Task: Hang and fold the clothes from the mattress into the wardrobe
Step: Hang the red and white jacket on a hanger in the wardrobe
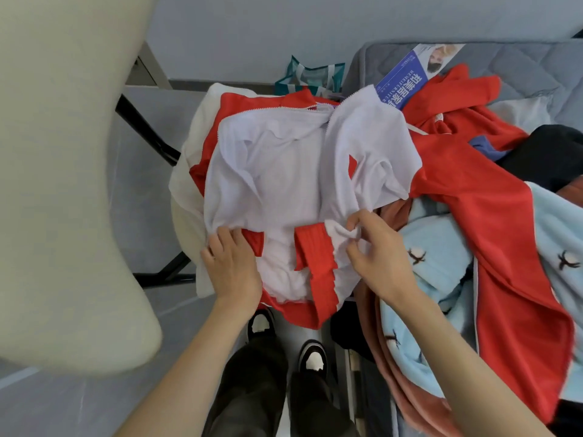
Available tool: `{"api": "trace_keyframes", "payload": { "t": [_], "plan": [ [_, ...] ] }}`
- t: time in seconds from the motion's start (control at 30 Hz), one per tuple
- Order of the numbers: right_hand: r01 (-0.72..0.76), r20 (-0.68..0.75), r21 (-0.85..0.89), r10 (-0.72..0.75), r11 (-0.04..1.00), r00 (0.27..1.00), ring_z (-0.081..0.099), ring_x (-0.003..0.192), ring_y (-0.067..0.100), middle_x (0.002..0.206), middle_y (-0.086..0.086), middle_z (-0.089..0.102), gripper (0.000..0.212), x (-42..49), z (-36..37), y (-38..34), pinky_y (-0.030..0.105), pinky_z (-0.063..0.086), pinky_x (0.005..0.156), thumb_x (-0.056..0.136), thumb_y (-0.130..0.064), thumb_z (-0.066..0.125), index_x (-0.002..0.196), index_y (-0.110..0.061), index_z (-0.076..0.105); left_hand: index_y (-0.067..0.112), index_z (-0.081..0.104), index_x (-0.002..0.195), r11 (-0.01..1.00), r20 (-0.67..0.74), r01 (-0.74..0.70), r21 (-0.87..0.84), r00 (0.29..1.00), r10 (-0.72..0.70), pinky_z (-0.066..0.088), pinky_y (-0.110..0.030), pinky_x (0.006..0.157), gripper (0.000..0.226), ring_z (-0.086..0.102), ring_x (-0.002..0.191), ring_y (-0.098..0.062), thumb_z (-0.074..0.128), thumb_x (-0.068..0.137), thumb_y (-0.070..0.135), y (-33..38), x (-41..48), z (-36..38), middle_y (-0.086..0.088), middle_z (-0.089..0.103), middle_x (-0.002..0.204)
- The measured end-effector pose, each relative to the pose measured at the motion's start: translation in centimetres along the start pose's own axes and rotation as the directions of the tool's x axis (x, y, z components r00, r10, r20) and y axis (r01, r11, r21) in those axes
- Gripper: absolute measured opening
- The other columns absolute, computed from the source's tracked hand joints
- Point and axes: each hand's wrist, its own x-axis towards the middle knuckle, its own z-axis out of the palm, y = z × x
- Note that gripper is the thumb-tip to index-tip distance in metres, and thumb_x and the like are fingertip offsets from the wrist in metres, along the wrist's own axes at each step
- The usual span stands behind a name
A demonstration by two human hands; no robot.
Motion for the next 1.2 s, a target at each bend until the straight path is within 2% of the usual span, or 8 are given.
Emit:
{"api": "trace_keyframes", "payload": {
  "t": [0.17,0.3,0.4,0.5,0.73,0.87,1.07,1.2],
  "plan": [
    [-0.129,-0.04,-0.448,0.124,0.885,0.991,0.051,0.094,0.035,0.111,0.015,0.057,0.014,-2.7,1.6,2.6,0.042,0.05,0.068,0.068,0.007,0.059,0.07,-0.003,0.067,0.01,0.061,0.104,0.936,-0.065,-0.21,-0.283,0.978,0.2,0.043,-0.038,0.071,0.035,0.055,0.084,-0.029,0.065,0.07,0.004,1.3,-4.7,0.5,-0.009,0.054,0.095],
    [-0.095,-0.157,-0.579,0.004,0.81,0.988,0.046,0.075,0.029,0.084,0.011,0.05,0.013,-4.1,2.4,1.4,0.039,0.042,0.059,0.071,-0.013,0.059,0.061,-0.005,0.063,0.011,0.053,0.126,0.881,0.352,-0.017,-0.473,0.913,0.207,0.041,-0.034,0.084,0.036,0.058,0.103,-0.027,0.034,0.101,0.029,2.7,-5.0,0.9,-0.009,0.063,0.108],
    [0.119,0.007,-0.555,-0.139,0.823,0.99,0.051,0.085,0.025,0.105,0.004,0.06,0.018,-4.2,3.2,0.9,0.037,0.043,0.068,0.078,-0.028,0.054,0.077,-0.013,0.063,0.011,0.059,0.102,0.328,0.659,0.615,-0.717,0.752,0.029,0.047,-0.032,0.082,0.027,0.059,0.093,-0.022,0.043,0.1,0.033,4.0,-3.2,0.2,0.0,0.062,0.089],
    [0.216,0.149,-0.619,-0.157,0.755,0.976,0.055,0.082,0.026,0.092,-0.001,0.068,0.035,-3.6,4.8,1.4,0.038,0.038,0.071,0.074,-0.051,0.059,0.086,-0.017,0.059,0.015,0.061,0.099,-0.232,0.848,0.825,-0.516,0.531,0.001,0.048,-0.023,0.068,0.02,0.054,0.085,-0.012,0.063,0.089,0.033,4.6,-1.5,0.3,0.002,0.06,0.096],
    [0.161,0.332,-0.789,0.19,0.594,0.924,0.047,0.104,0.03,0.107,0.0,0.064,0.075,-3.1,6.1,3.2,0.047,0.027,0.093,0.065,-0.061,0.072,0.125,-0.028,0.043,0.01,0.059,0.11,-0.447,0.95,0.861,-0.244,0.305,0.067,0.044,-0.032,0.09,0.032,0.052,0.099,-0.017,0.072,0.083,0.023,4.3,0.5,0.7,-0.004,0.054,0.104],
    [0.088,0.25,-0.82,0.217,0.565,0.943,0.049,0.099,0.032,0.102,0.004,0.061,0.085,-3.1,7.6,3.6,0.052,0.029,0.092,0.041,-0.067,0.08,0.112,-0.026,0.055,0.012,0.059,0.11,-0.468,0.943,0.845,-0.26,0.325,0.064,0.04,-0.027,0.096,0.029,0.057,0.101,-0.012,0.07,0.085,0.023,4.1,0.2,1.3,-0.001,0.063,0.107],
    [0.19,0.238,-0.847,0.035,0.496,0.971,0.046,0.091,0.034,0.094,0.012,0.06,0.051,-3.0,8.6,4.4,0.056,0.039,0.085,0.052,-0.025,0.079,0.101,-0.018,0.064,0.009,0.054,0.126,-0.702,0.89,0.647,-0.298,0.454,0.041,0.057,-0.025,0.058,0.052,0.06,0.107,-0.017,0.074,0.078,0.004,3.5,0.0,0.5,-0.006,0.058,0.128],
    [0.208,0.127,-0.769,-0.174,0.604,0.976,0.046,0.091,0.032,0.09,0.006,0.063,0.04,-2.9,7.0,4.4,0.049,0.029,0.084,0.061,-0.015,0.074,0.1,-0.02,0.063,0.005,0.057,0.121,-0.647,0.845,0.659,-0.383,0.533,0.043,0.057,-0.025,0.064,0.047,0.061,0.108,-0.018,0.074,0.077,0.002,3.1,-0.3,-1.6,-0.007,0.061,0.121]
  ]
}}
